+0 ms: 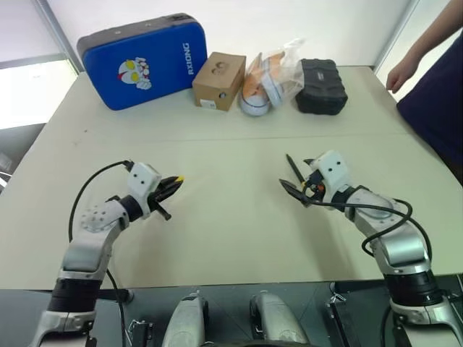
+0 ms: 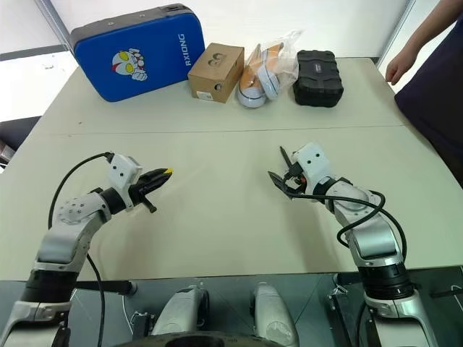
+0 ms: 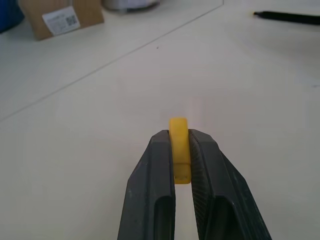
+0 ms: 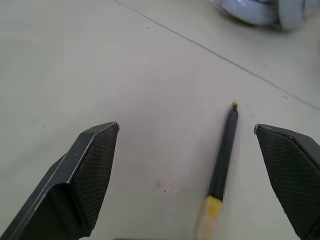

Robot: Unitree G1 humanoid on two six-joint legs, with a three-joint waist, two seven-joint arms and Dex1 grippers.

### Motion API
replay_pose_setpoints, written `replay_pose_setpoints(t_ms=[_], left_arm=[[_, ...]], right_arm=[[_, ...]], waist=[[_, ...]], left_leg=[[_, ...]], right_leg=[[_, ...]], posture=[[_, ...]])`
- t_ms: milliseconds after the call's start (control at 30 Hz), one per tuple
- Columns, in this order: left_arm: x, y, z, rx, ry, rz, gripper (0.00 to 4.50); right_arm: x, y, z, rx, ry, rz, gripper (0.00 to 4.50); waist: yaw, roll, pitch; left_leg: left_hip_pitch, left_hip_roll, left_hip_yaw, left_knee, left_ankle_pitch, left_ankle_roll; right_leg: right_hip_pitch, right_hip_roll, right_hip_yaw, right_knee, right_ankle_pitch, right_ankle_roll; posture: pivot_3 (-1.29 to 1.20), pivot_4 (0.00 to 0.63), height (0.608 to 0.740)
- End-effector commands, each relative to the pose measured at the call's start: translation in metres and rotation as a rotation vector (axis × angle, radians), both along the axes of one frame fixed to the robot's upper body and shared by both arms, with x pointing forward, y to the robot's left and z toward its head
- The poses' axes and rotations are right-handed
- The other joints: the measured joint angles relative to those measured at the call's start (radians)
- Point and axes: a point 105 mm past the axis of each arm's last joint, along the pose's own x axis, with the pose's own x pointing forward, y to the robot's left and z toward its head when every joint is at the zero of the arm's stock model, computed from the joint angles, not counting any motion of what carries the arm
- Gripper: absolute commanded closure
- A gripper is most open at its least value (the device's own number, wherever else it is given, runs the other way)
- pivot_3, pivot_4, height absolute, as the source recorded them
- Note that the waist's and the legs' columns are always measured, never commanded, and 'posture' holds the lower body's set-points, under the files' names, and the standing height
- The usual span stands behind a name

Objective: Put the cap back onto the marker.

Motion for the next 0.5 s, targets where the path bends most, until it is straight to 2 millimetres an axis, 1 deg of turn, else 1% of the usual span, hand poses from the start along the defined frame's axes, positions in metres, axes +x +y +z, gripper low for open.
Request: replay_pose_setpoints(t_ms=[33, 100, 167, 333, 500], left_arm=[[-0.008, -0.005, 0.020, -0.021, -0.044, 0.000, 4.44], [-0.012, -0.006, 0.019, -0.028, -0.041, 0.011, 4.44], [-0.017, -0.008, 0.019, -0.033, -0.039, 0.020, 4.44], [-0.024, -0.012, 0.022, -0.037, -0.042, 0.024, 4.44], [-0.028, -0.011, 0.024, -0.032, -0.047, 0.037, 4.44]], right_arm=[[0.009, -0.014, 0.000, 0.043, -0.001, -0.088, 0.00], [0.016, -0.015, -0.012, 0.090, 0.058, -0.129, 0.00], [0.023, -0.012, -0.020, 0.121, 0.099, -0.140, 0.00], [0.035, -0.011, -0.027, 0.180, 0.139, -0.177, 0.00], [0.038, -0.010, -0.038, 0.161, 0.173, -0.168, 0.00]], waist=[[0.000, 0.000, 0.000], [-0.005, 0.000, 0.000], [-0.007, 0.000, 0.000], [-0.005, 0.000, 0.000], [-0.004, 0.000, 0.000]], left_leg=[[0.000, 0.000, 0.000, 0.000, 0.000, 0.000], [0.000, 0.000, 0.000, 0.000, 0.000, 0.000], [0.001, 0.000, 0.000, -0.001, 0.000, 0.000], [0.001, 0.001, 0.000, -0.001, 0.000, 0.000], [0.002, 0.000, 0.000, 0.000, 0.000, 0.000]], right_leg=[[0.000, 0.000, 0.000, 0.000, 0.000, 0.000], [0.000, 0.001, 0.000, 0.000, 0.000, 0.000], [0.000, 0.001, 0.000, 0.000, 0.000, 0.000], [0.000, 0.002, 0.000, 0.001, 0.000, 0.000], [0.002, 0.002, 0.001, 0.000, 0.000, 0.000]], posture=[[0.00, 0.150, 0.740], [0.00, 0.150, 0.740], [0.00, 0.150, 0.740], [0.00, 0.150, 0.740], [0.00, 0.150, 0.740]])
